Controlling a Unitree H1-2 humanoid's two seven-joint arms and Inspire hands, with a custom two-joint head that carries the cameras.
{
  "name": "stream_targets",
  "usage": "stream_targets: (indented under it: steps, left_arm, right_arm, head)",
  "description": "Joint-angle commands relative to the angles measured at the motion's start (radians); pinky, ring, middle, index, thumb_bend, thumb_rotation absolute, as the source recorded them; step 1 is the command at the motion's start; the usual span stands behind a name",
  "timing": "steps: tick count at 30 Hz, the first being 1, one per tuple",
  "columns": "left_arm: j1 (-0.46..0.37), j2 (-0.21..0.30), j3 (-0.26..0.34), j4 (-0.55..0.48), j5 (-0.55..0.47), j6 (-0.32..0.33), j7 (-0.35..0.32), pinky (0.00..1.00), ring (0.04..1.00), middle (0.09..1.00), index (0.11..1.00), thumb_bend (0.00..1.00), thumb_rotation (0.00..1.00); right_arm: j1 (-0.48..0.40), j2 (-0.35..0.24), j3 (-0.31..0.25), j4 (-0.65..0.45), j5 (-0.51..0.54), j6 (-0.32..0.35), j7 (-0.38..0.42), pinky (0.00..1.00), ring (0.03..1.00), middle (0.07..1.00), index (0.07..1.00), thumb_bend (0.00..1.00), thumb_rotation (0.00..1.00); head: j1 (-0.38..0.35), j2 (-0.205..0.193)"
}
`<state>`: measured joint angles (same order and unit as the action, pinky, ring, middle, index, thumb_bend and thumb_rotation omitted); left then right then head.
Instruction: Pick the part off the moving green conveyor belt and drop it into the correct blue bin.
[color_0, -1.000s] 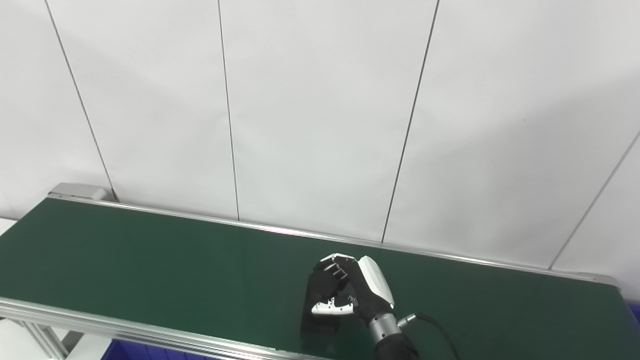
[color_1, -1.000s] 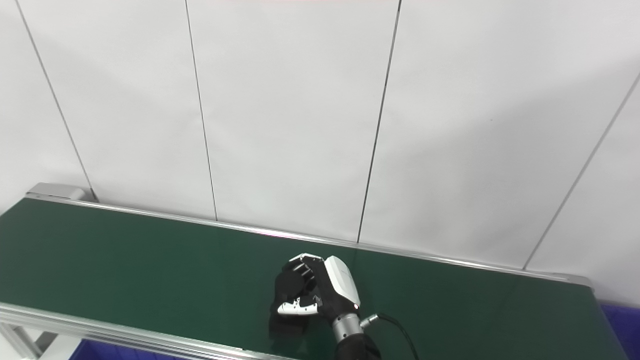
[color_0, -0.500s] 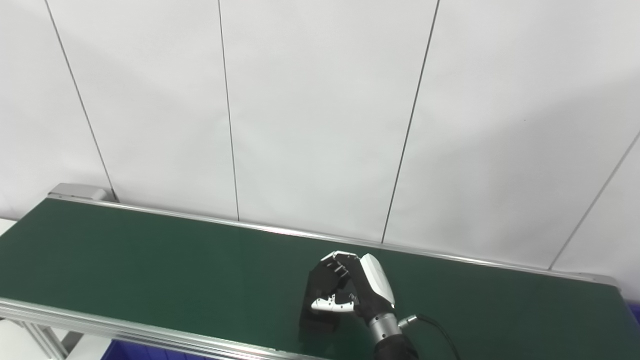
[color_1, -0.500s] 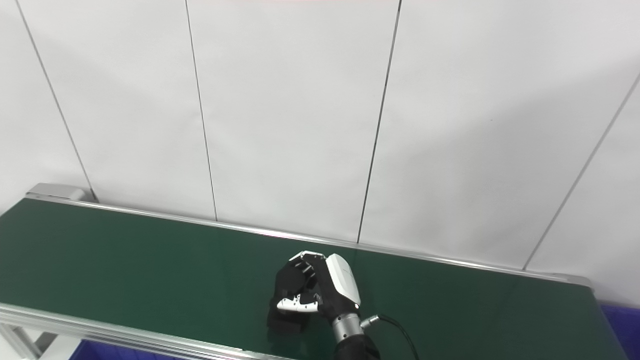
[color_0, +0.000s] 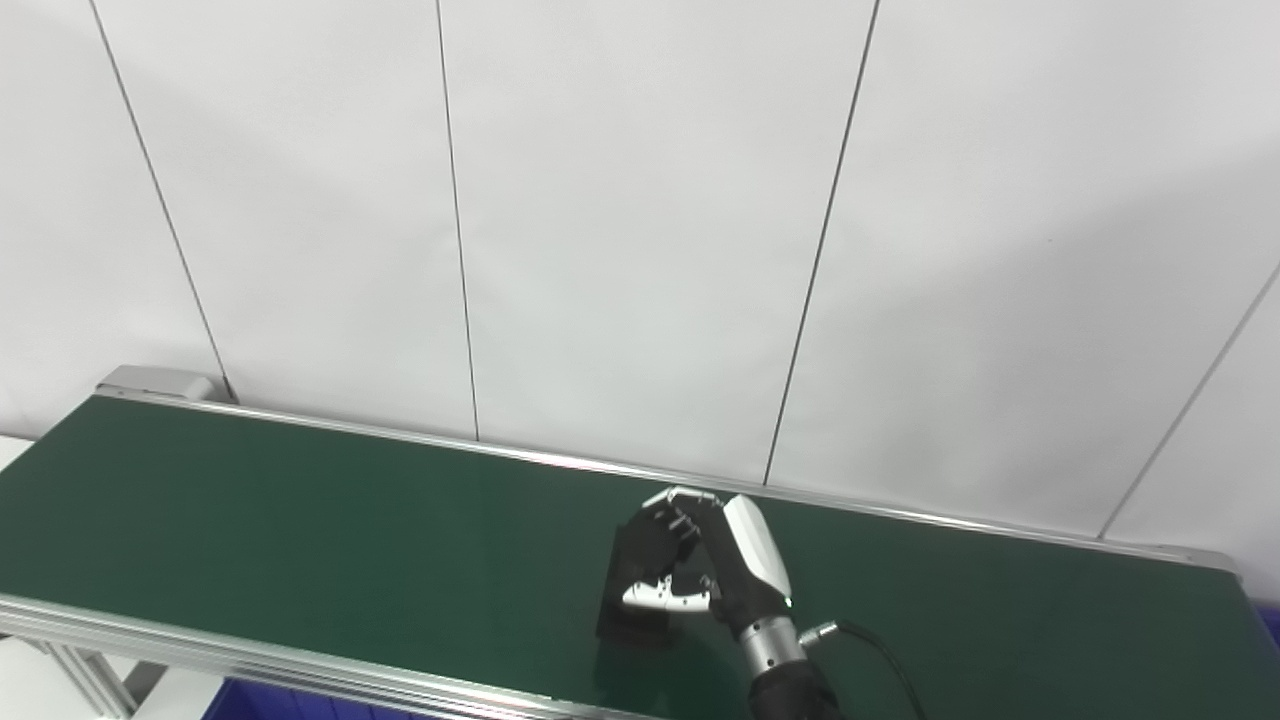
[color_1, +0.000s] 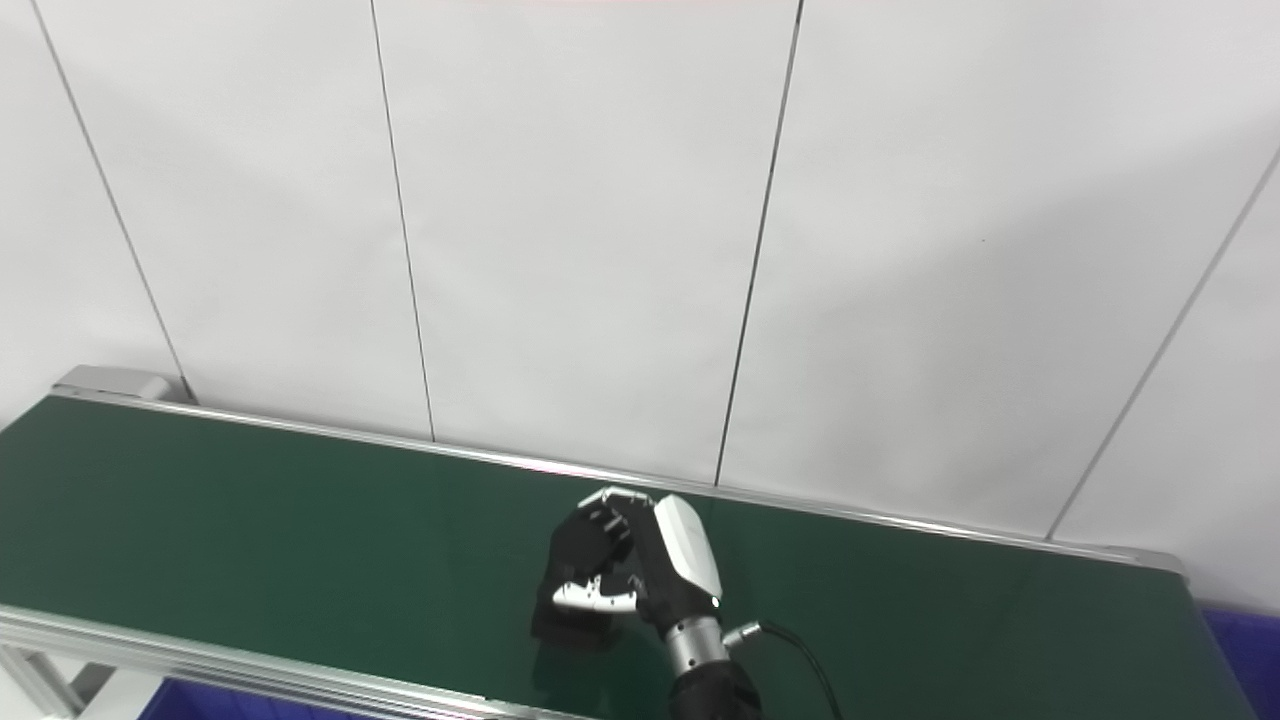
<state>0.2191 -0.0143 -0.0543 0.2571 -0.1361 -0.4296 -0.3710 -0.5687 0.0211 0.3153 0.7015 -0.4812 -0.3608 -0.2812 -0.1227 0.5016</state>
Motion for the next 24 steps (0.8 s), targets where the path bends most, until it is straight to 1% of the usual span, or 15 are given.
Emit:
stream_targets:
  steps: [1,6,12,15,21,24]
  left_arm:
    - [-0.018,-0.005,0.0,-0.015,-0.009,-0.04,0.002,0.69,0.726,0.757,0.814,0.94,0.36]
    - [-0.026,-0.005,0.004,-0.005,-0.008,-0.04,-0.001,0.7,0.729,0.76,0.817,0.94,0.37]
    - [-0.037,-0.001,0.001,0.007,-0.018,-0.04,-0.012,0.72,0.745,0.77,0.827,0.94,0.37]
    - [-0.041,-0.004,0.005,0.01,-0.008,-0.04,-0.005,0.71,0.741,0.766,0.825,0.95,0.38]
    - [-0.045,-0.005,0.007,0.012,-0.007,-0.04,-0.004,0.71,0.755,0.771,0.832,0.94,0.39]
    - [-0.046,-0.006,0.006,0.007,-0.013,-0.04,-0.002,0.71,0.751,0.77,0.831,0.94,0.39]
  right_arm:
    - [-0.02,0.003,-0.011,-0.079,0.017,-0.033,0.007,0.38,0.43,0.491,0.52,0.5,0.0]
    - [0.017,-0.005,-0.028,-0.204,0.019,-0.006,0.035,0.37,0.431,0.492,0.519,0.5,0.0]
    - [0.064,-0.014,-0.06,-0.387,0.038,0.067,0.098,0.36,0.437,0.496,0.515,0.5,0.0]
    - [0.084,-0.022,-0.076,-0.475,0.044,0.098,0.123,0.35,0.437,0.498,0.516,0.5,0.0]
    - [0.117,-0.03,-0.104,-0.628,0.069,0.156,0.178,0.35,0.437,0.497,0.529,0.5,0.0]
    - [0.139,-0.032,-0.114,-0.713,0.076,0.195,0.205,0.35,0.442,0.501,0.522,0.5,0.0]
  head:
    - [-0.003,-0.001]
    - [-0.013,-0.001]
    - [-0.028,0.005]
    - [-0.041,0.014]
    - [-0.064,0.026]
    - [-0.08,0.043]
